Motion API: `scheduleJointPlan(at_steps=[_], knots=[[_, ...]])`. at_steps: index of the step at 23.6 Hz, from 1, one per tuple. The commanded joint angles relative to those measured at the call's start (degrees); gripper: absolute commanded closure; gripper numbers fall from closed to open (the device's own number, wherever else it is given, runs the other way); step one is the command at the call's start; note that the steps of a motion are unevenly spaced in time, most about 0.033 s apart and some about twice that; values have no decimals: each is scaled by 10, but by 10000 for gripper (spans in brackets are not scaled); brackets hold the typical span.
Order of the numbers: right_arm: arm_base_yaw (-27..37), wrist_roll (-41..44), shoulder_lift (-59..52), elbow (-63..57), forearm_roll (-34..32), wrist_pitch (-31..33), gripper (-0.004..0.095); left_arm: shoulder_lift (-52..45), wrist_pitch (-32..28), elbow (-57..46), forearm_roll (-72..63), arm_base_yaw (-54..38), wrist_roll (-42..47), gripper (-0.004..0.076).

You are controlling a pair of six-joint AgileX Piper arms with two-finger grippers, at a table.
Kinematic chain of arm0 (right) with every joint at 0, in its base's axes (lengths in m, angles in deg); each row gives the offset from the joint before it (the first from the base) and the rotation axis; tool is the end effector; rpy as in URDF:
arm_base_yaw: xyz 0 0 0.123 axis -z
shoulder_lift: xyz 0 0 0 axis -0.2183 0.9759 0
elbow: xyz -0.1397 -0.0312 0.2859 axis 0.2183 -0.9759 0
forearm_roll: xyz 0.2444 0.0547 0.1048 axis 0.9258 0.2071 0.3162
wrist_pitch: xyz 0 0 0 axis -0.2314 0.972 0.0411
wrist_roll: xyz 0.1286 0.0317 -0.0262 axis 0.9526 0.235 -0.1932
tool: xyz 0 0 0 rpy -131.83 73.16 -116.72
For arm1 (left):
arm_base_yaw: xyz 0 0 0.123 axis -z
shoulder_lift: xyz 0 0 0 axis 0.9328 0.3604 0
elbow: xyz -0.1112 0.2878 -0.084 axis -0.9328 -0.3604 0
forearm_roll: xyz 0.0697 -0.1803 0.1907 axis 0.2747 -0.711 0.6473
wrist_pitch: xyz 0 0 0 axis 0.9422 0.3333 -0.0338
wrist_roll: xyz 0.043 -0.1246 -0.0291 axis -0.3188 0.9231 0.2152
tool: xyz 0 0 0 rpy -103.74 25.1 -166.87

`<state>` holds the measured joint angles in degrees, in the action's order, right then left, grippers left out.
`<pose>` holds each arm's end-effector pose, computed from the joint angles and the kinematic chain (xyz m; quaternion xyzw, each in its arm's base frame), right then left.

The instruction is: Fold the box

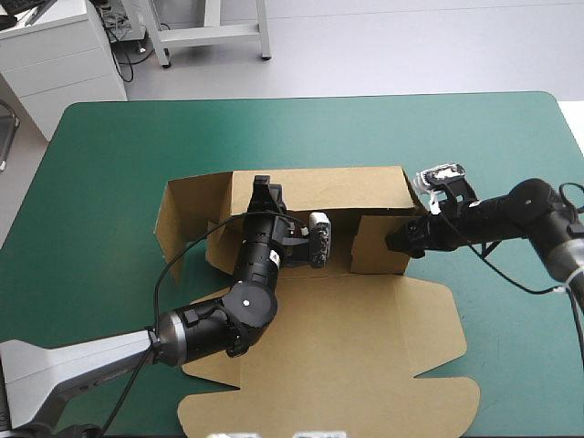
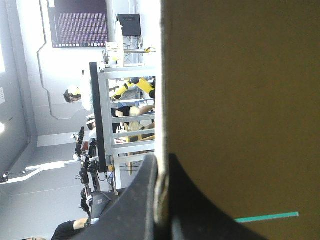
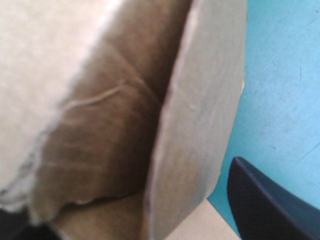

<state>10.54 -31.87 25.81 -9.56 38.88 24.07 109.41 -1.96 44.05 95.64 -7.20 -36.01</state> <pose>0.3103 0.0832 0.2817 -0.2388 0.9047 0.2316 0.2662 0.2614 -0.2645 0.3148 0.5750 0.5329 0.3839 0.4879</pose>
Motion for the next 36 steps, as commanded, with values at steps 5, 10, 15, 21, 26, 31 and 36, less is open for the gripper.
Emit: scheduleJointPlan(at_steps=[5,10,15,21,26,31,36], knots=[[-93,19,-120,-99,29,-241,257,-22,25,19,36,2,5,756],[-124,32,-130,-132,26,-311,261,-22,22,19,36,2,5,756],[-148,32,-121,-137,26,-363,419,-22,16,19,38,2,5,756],[-155,31,-121,-137,23,-398,931,-22,14,19,71,2,5,756],[-155,27,-121,-137,23,-400,931,-22,6,19,66,2,29,607],[-155,27,-121,-137,23,-400,931,-21,0,19,76,2,27,227],[-155,27,-120,-137,24,-425,931,-21,11,19,77,10,27,230]])
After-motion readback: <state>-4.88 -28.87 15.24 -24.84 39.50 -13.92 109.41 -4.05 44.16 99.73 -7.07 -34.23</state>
